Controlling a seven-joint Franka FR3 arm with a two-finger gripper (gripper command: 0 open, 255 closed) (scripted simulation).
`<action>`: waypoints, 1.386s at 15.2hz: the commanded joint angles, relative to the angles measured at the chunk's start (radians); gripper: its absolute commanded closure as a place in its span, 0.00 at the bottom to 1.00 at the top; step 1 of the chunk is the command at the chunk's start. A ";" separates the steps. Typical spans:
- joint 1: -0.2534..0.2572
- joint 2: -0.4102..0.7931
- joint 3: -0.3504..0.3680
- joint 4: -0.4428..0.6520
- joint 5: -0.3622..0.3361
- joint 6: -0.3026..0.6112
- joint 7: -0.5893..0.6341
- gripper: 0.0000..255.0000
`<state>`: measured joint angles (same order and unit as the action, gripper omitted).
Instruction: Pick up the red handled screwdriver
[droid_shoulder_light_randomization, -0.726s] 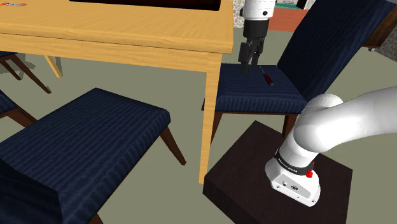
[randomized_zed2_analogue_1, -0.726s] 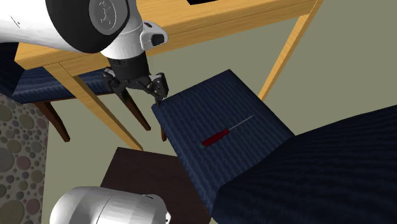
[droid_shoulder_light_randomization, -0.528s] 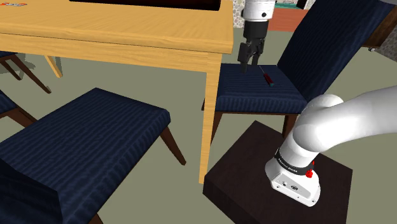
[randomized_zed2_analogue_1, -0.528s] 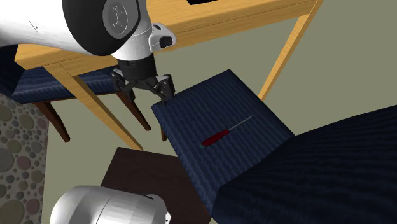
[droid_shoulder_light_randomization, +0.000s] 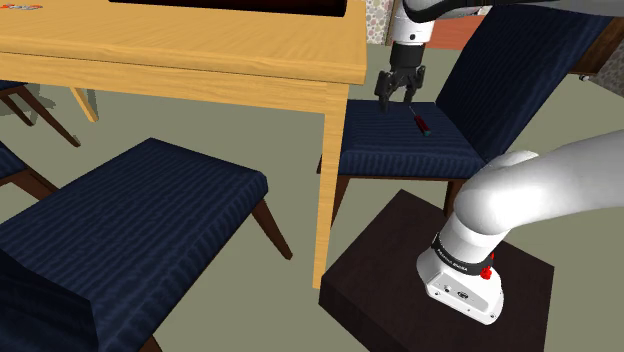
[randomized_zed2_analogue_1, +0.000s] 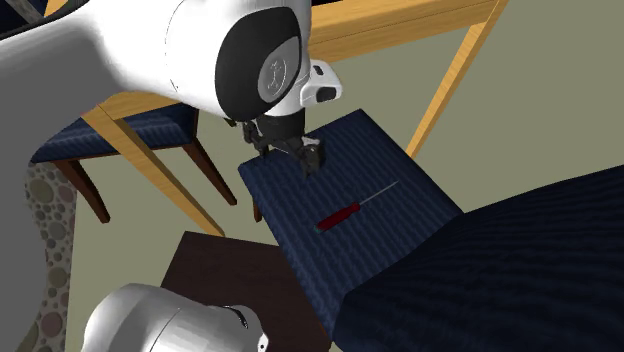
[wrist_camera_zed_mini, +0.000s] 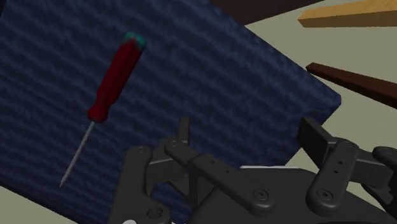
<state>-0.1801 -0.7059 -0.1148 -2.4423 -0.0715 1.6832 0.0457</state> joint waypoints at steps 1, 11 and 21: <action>-0.044 0.011 -0.030 -0.012 -0.028 0.040 0.022 0.00; -0.231 0.098 -0.146 -0.043 -0.125 0.242 0.168 0.00; -0.235 0.124 -0.162 -0.129 -0.138 0.353 0.172 1.00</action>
<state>-0.4154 -0.5821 -0.2762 -2.5684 -0.2089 2.0330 0.2171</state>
